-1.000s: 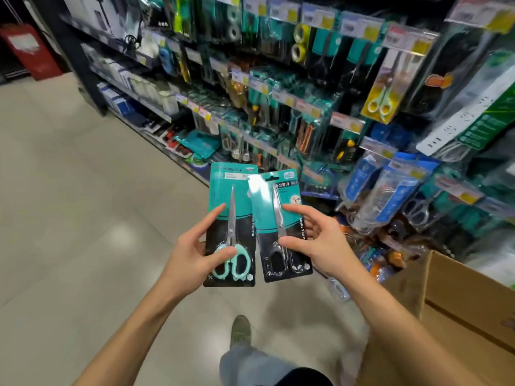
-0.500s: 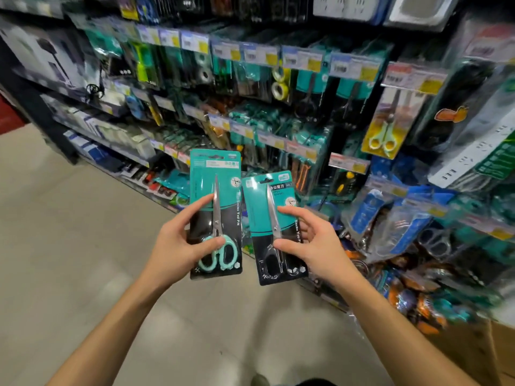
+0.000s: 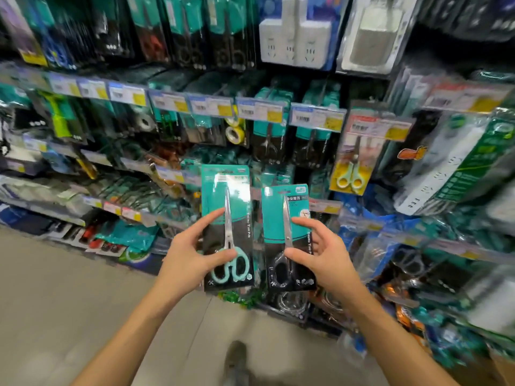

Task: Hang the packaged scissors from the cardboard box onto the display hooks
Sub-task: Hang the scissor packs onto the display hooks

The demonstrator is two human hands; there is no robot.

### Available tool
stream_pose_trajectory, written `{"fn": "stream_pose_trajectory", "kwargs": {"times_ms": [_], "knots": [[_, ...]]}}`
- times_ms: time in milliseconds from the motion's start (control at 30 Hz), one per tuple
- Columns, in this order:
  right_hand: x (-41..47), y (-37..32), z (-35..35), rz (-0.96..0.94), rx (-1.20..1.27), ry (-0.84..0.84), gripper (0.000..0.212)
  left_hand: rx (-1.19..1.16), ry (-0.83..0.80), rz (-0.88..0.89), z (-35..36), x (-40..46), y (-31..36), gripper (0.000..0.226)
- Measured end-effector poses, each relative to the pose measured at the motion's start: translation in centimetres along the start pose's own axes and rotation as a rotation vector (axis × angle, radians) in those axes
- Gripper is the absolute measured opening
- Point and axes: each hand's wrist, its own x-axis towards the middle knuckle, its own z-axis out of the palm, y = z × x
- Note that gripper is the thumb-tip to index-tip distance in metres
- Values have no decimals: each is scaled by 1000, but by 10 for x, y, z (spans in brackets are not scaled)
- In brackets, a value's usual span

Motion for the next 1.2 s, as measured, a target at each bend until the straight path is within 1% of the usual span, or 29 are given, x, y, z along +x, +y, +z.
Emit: {"fn": "stream_pose_trajectory", "kwargs": {"times_ms": [167, 267, 400, 533, 667, 967, 1200], "knots": [[48, -11, -14, -15, -121, 145, 47, 76, -143, 99, -4, 78, 1, 73], [77, -18, -24, -31, -238, 258, 47, 72, -229, 108, -1, 117, -2, 68], [109, -23, -28, -19, -203, 362, 43, 86, -283, 117, 1, 156, -12, 67], [130, -24, -22, -72, -245, 473, 46, 41, -334, 109, 2, 182, -21, 68], [129, -21, -15, -74, -300, 505, 44, 24, -393, 128, -4, 194, -25, 68], [137, -36, -15, -107, -237, 537, 48, 41, -443, 50, -10, 209, -31, 68], [145, -19, -14, -129, -131, 557, 50, 48, -445, 6, -16, 215, -30, 68]]}}
